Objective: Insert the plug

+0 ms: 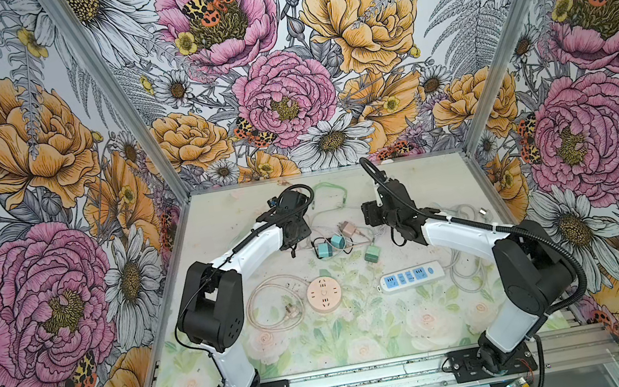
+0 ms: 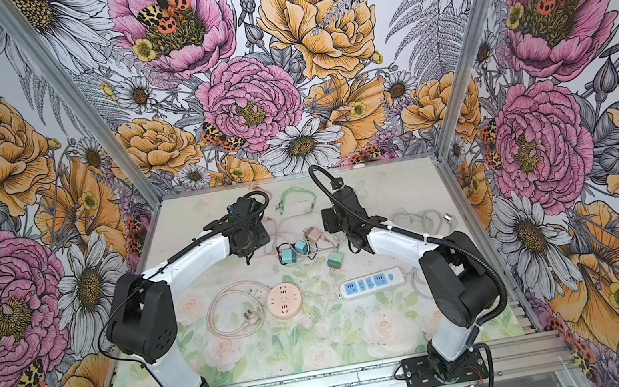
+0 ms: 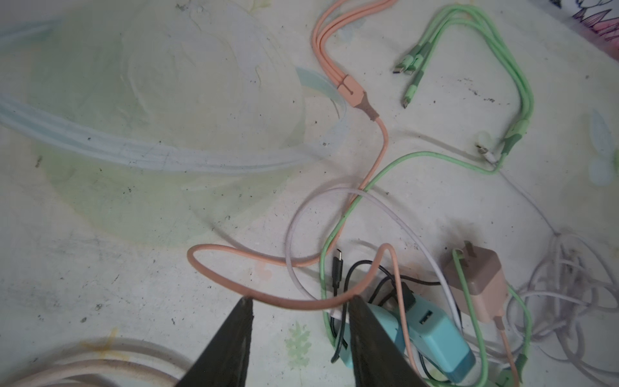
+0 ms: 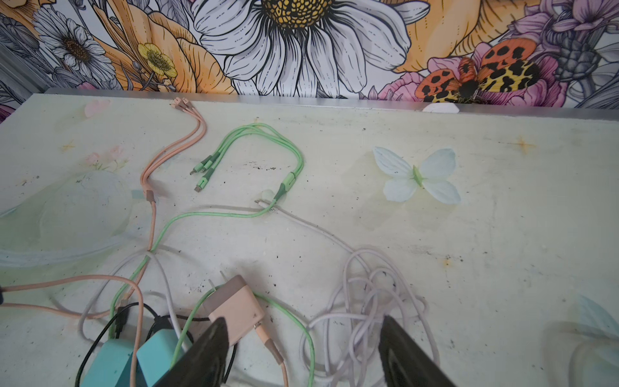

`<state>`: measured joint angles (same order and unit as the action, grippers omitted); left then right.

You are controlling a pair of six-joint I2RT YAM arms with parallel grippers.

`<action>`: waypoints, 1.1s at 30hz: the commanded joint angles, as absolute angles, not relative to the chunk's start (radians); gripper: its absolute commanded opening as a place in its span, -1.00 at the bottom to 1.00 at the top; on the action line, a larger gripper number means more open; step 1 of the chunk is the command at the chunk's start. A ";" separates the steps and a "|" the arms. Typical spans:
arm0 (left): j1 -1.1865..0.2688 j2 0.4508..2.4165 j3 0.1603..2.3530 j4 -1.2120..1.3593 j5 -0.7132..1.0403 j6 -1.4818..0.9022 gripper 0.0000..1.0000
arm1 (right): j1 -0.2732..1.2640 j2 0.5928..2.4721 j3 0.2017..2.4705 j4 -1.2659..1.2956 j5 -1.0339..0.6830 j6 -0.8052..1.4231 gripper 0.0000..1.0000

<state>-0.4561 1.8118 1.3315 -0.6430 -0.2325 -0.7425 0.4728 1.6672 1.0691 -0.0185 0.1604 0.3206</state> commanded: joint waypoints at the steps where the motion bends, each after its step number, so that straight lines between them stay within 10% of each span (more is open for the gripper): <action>1: -0.442 1.863 1.359 -0.606 -0.181 -0.775 -0.03 | 0.482 1.634 1.053 -0.013 0.176 0.300 0.45; 10: -0.434 1.913 1.433 -0.598 -0.149 -0.750 -0.64 | 0.482 1.605 1.029 -0.013 0.208 0.286 0.45; 33: -0.577 1.915 1.424 -0.664 -0.093 -0.598 -0.10 | 0.482 1.589 1.014 -0.012 0.219 0.276 0.44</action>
